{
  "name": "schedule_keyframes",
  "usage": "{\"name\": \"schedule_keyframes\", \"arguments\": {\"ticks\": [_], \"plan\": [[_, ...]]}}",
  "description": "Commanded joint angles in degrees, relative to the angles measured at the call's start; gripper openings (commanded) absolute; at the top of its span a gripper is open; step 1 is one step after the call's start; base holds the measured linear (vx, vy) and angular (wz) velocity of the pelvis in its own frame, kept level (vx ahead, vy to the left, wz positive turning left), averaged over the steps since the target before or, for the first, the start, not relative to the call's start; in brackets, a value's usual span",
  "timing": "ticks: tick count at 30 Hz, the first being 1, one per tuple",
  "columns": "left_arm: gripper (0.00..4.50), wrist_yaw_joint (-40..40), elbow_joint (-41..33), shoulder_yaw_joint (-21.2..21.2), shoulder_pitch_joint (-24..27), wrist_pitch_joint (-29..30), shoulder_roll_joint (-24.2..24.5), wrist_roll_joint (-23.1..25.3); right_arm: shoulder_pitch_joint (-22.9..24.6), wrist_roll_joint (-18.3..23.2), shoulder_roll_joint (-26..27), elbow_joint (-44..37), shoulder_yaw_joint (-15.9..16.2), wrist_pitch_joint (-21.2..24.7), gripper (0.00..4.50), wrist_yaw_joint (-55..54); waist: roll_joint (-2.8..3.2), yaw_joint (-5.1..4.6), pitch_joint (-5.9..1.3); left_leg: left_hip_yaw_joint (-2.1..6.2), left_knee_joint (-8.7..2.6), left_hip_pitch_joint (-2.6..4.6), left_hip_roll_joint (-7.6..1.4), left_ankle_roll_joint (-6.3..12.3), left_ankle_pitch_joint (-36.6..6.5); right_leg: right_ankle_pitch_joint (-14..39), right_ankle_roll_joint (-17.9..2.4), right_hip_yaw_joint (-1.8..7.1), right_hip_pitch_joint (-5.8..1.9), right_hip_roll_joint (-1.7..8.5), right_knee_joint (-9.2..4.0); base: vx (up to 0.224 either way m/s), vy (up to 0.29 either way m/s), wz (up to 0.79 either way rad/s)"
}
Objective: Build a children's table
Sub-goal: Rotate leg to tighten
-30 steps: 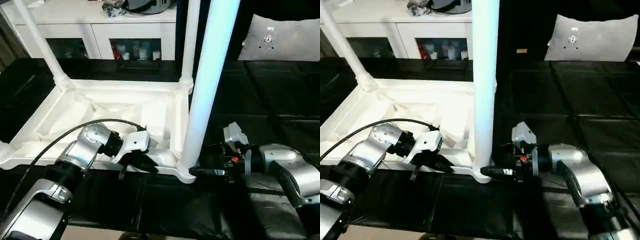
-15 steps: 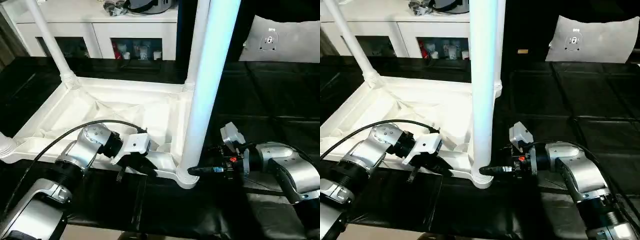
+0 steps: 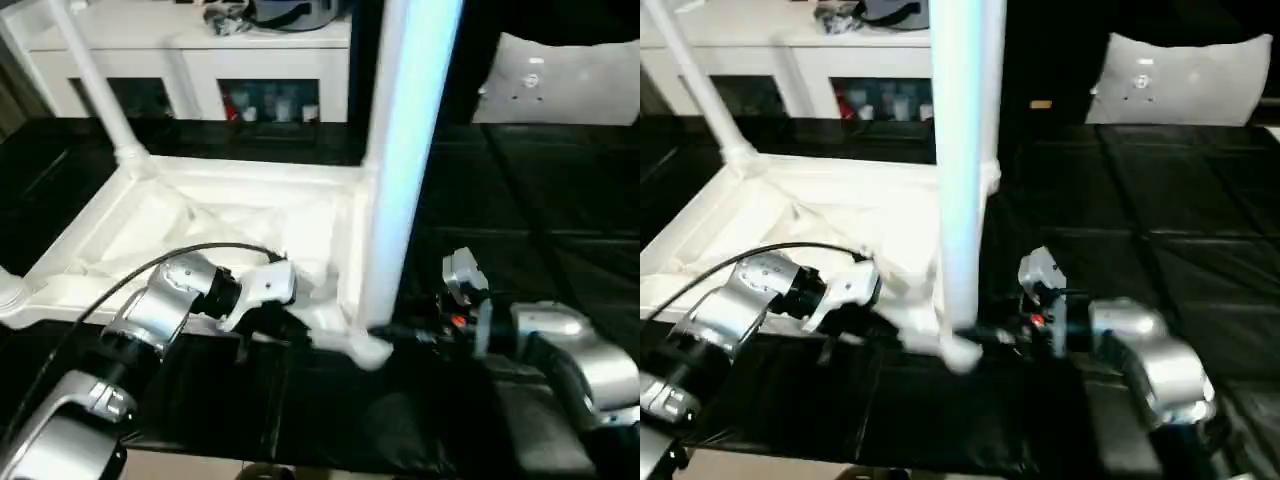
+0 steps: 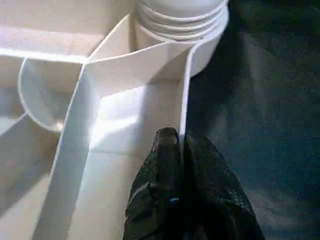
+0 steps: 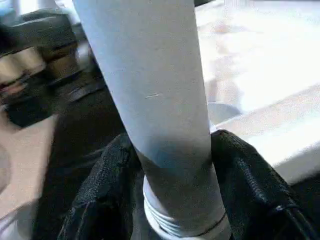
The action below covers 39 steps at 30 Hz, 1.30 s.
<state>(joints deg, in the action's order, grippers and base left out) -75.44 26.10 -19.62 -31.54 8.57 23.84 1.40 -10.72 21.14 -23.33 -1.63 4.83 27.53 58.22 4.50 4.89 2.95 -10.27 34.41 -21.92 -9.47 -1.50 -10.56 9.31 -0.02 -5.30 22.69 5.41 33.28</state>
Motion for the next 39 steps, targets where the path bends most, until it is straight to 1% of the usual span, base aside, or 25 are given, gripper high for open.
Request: {"name": "schedule_keyframes", "arguments": {"ticks": [1,2,3,5,6,7,9,10,13,14,16,17,18,21,22,23,25,27,28,30,31,33,35,36,39], "plan": [[0.00,4.7,-4.2,-0.7,-0.2,2.5,-5.2,-1.9,0.2,-0.2,3.7,-2.0,4.2,1.6,1.93,-3.4,-0.65,-0.73,-2.26,2.24,-5.47,1.56,-3.68,-1.34,-23.5,32.3,-7.5,2.72,-1.66,4.28,-5.48,0.000,0.000,0.00],[0.00,7.0,-5.3,-0.5,0.3,4.2,-6.7,-1.7,0.5,-1.1,5.6,-2.1,4.0,2.1,1.93,-6.6,-0.59,-1.28,-2.06,2.45,-5.70,1.12,-3.59,-1.33,-24.0,32.9,-6.6,2.57,-1.91,4.22,-5.54,0.000,0.000,0.00],[0.00,9.1,-6.0,-0.4,0.6,5.5,-8.1,-1.3,0.6,-2.0,7.4,-2.0,3.7,2.3,1.93,-9.5,-0.39,-1.91,-1.97,2.49,-5.78,1.26,-3.63,-1.61,-25.0,32.9,-6.4,2.61,-1.54,4.14,-5.64,0.000,0.000,0.00],[0.00,13.6,-7.2,-0.5,1.1,8.1,-10.6,-0.1,0.3,-3.9,10.6,-1.4,3.3,2.6,1.93,-15.4,-0.53,-2.87,-1.83,2.57,-5.54,1.36,-3.25,-1.51,-26.3,35.0,-5.9,2.37,-1.36,4.16,-6.10,0.000,0.000,0.00],[0.00,16.2,-7.7,-0.4,1.2,9.3,-12.0,0.7,0.1,-4.7,12.1,-0.9,3.1,2.6,1.93,-18.2,-0.50,-3.46,-1.51,2.69,-5.54,1.28,-3.11,-1.20,-27.1,37.0,-5.0,2.22,-1.18,4.07,-6.40,0.000,0.000,0.00],[0.00,18.5,-8.0,-0.3,1.2,10.6,-13.4,1.2,-0.3,-5.5,13.7,-0.2,2.7,2.5,1.93,-21.3,-0.30,-3.95,-1.27,2.76,-5.37,1.57,-2.94,-1.36,-28.4,39.6,-3.9,1.95,-0.79,4.01,-6.81,0.000,0.000,0.00],[0.00,23.5,-8.7,0.1,1.0,12.9,-16.4,2.6,-1.3,-7.3,17.3,1.6,1.6,2.2,1.93,-27.8,-0.45,-4.80,-1.07,2.89,-5.02,1.85,-2.56,-1.57,-29.5,42.6,-2.5,1.40,-0.42,3.92,-7.54,0.000,0.000,0.00],[0.00,26.4,-9.0,0.5,0.8,14.1,-18.1,3.3,-2.0,-8.1,19.2,2.7,0.9,1.8,1.93,-31.2,-0.28,-5.39,-0.99,3.18,-5.01,1.84,-2.44,-1.41,-30.5,43.4,-1.4,0.88,-0.64,3.89,-7.86,0.000,0.000,0.00],[0.00,32.3,-9.6,1.0,0.3,16.1,-21.7,4.9,-4.3,-10.3,23.5,5.6,-1.1,0.9,1.93,-39.2,0.15,-6.70,-0.91,3.72,-5.54,1.44,-2.63,-1.48,-32.8,41.2,-0.9,0.08,-1.31,3.70,-8.01,0.000,0.000,0.00],[0.00,34.1,-10.0,0.6,0.2,16.9,-23.2,5.7,-5.5,-11.2,25.7,6.6,-2.0,0.1,1.93,-42.5,0.66,-7.04,-0.84,3.92,-5.93,1.50,-2.88,-1.56,-34.6,39.8,-0.9,0.12,-1.32,3.59,-7.96,0.000,0.000,0.00],[0.00,35.2,-10.5,0.3,0.2,17.3,-24.2,6.1,-6.3,-12.0,27.0,7.3,-2.3,-0.6,1.93,-44.6,0.78,-7.94,-0.96,4.24,-6.56,1.24,-3.14,-2.00,-36.5,34.7,-2.2,0.13,-1.99,3.74,-7.59,0.000,0.000,0.00],[0.00,35.6,-11.1,0.2,0.2,17.6,-25.0,6.0,-6.9,-12.7,28.0,7.8,-2.4,-1.2,1.93,-46.3,0.91,-8.15,-1.00,4.19,-6.59,1.20,-3.18,-1.99,-36.2,33.4,-2.8,0.34,-1.93,3.88,-7.45,0.000,0.000,0.00],[0.00,35.8,-11.8,0.0,0.4,18.0,-25.4,6.0,-7.3,-13.6,28.6,8.0,-2.2,-1.7,1.93,-47.6,0.65,-8.42,-1.05,4.00,-6.52,1.00,-3.05,-1.71,-34.8,31.8,-3.9,0.62,-1.90,4.07,-7.42,0.000,0.000,0.00],[0.00,35.2,-12.6,0.0,0.8,18.1,-24.6,6.1,-6.9,-14.3,28.1,7.5,-2.0,-3.3,1.93,-47.2,0.53,-8.42,-1.34,3.54,-6.25,0.57,-3.02,-0.34,-29.8,28.3,-6.0,1.42,-2.00,4.40,-7.03,0.000,0.000,0.00],[0.00,34.8,-13.1,0.2,1.0,18.1,-23.4,6.2,-6.4,-14.2,27.5,7.0,-2.2,-4.4,2.49,-46.4,0.53,-8.31,-1.61,3.31,-6.17,0.20,-3.10,0.49,-26.4,24.6,-7.3,1.70,-2.29,4.38,-6.58,0.000,0.000,0.00],[0.00,34.6,-13.1,0.2,1.1,18.1,-23.2,6.3,-6.3,-14.2,27.3,6.8,-2.2,-4.5,2.63,-46.3,0.50,-8.18,-1.71,3.17,-6.11,0.09,-3.14,0.95,-24.7,22.6,-7.9,1.80,-2.34,4.32,-6.37,0.000,0.000,0.00],[0.00,33.1,-13.4,0.5,1.5,17.3,-20.8,6.3,-5.3,-14.0,25.7,5.9,-2.9,-5.6,2.79,-44.6,0.00,-7.84,-2.18,2.58,-5.50,-0.50,-2.99,3.58,-17.5,15.4,-10.5,2.20,-2.72,4.16,-5.36,0.000,0.000,0.00],[0.00,30.2,-13.4,0.8,2.2,15.3,-17.2,5.8,-4.2,-12.8,23.0,4.7,-3.9,-6.8,2.91,-41.1,-0.11,-7.23,-2.71,2.27,-4.91,-0.41,-2.88,5.85,-13.4,12.5,-11.5,2.44,-2.93,4.22,-4.94,0.037,-0.030,0.02],[0.00,29.8,-13.3,0.8,2.3,15.1,-16.8,5.7,-4.0,-12.7,22.7,4.6,-4.0,-7.0,3.03,-40.6,0.16,-6.83,-2.74,2.05,-4.56,-0.40,-2.89,7.27,-10.6,10.2,-12.5,2.46,-2.81,4.18,-4.62,0.052,-0.047,0.04],[0.00,27.6,-13.1,0.9,2.6,13.6,-14.4,5.3,-3.3,-11.8,20.6,3.7,-4.6,-7.8,3.11,-37.5,-0.01,-6.19,-3.03,1.83,-4.11,-0.50,-2.82,8.76,-7.2,6.6,-13.5,2.48,-2.89,3.89,-3.93,0.024,-0.026,0.01],[0.00,25.5,-12.9,1.0,2.9,12.5,-12.5,4.9,-2.6,-10.9,18.5,2.9,-4.9,-8.3,3.35,-34.2,0.08,-5.50,-3.05,1.81,-3.98,-0.50,-2.90,9.47,-6.0,5.8,-13.8,2.39,-3.07,3.93,-3.70,0.000,0.000,0.00],[0.00,23.5,-12.7,1.1,3.2,11.8,-10.8,4.5,-2.1,-10.0,16.3,2.2,-5.0,-8.8,3.47,-30.9,0.18,-4.91,-3.06,1.75,-3.90,-0.34,-3.13,9.68,-5.2,6.0,-14.0,2.38,-2.94,3.77,-3.48,0.000,0.000,0.00],[0.00,17.9,-11.8,0.8,3.3,8.3,-7.2,3.2,-1.3,-7.6,11.5,1.1,-5.4,-8.1,3.56,-23.7,0.10,-4.17,-3.05,1.74,-3.91,-0.07,-3.23,9.21,-6.4,8.2,-13.6,2.40,-2.93,3.71,-3.61,0.000,0.000,0.00],[0.00,17.2,-11.6,0.6,3.3,7.5,-6.7,3.0,-1.3,-7.3,10.8,1.1,-5.4,-8.0,3.79,-22.8,0.18,-3.95,-2.89,1.63,-4.06,0.09,-3.43,8.72,-7.3,9.7,-13.3,2.55,-2.63,3.58,-3.62,0.000,0.000,0.00],[0.00,10.9,-9.2,-1.0,2.6,2.4,-2.6,2.4,-1.6,-5.4,4.8,1.3,-4.9,-8.1,3.94,-14.3,-0.05,-3.31,-2.54,1.61,-4.37,0.42,-3.47,6.48,-12.3,15.9,-12.3,2.63,-2.37,3.47,-4.09,0.000,0.000,0.00]]}}
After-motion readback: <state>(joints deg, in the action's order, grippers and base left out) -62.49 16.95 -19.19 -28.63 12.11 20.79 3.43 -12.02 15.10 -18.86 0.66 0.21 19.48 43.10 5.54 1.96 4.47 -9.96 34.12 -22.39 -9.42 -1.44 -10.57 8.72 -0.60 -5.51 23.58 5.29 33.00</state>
